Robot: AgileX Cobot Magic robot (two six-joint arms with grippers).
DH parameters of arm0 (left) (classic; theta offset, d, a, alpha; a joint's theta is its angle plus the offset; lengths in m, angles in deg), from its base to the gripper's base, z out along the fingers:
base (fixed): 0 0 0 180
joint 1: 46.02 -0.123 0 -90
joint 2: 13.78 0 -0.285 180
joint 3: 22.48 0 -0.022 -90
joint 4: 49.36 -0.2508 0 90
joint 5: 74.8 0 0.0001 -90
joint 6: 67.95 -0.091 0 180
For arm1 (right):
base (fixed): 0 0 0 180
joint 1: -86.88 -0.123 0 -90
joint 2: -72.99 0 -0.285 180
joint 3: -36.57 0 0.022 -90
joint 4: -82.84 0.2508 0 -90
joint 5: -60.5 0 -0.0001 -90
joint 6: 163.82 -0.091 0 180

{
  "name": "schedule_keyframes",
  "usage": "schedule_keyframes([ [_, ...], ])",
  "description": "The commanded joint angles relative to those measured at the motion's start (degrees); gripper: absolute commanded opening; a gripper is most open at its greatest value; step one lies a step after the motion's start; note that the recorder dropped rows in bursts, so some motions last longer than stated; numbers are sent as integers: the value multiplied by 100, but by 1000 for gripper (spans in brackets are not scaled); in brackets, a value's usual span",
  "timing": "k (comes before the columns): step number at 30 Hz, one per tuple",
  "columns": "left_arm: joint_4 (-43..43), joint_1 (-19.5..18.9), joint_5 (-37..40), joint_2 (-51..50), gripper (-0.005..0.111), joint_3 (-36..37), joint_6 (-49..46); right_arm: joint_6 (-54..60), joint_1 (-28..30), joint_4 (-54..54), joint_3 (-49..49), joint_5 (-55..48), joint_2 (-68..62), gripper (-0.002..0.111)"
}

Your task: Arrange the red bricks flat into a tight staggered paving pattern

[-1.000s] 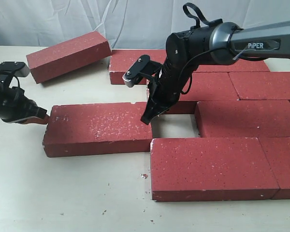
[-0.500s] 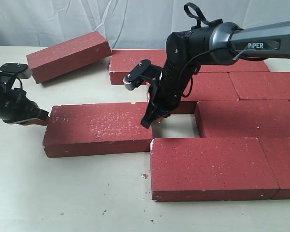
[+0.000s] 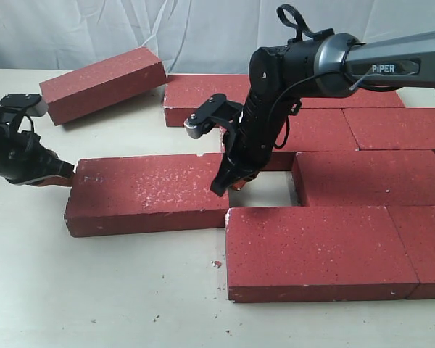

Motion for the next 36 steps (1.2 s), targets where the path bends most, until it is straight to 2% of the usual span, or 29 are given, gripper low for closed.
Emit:
schedule_keyframes([
  [1, 41, 67, 70, 1, 0, 6, -23, 172, -4, 122, -22, -162, 38, -1],
  [25, 120, 67, -42, 1, 0, 6, -222, 489, -4, 584, -33, -656, 133, -1],
  [32, 193, 67, -1036, 1, 0, 6, -157, 402, -4, 33, -33, -618, 165, -1],
  [36, 191, 67, -667, 1, 0, 6, -100, 255, -4, -250, -33, -675, 240, -1],
])
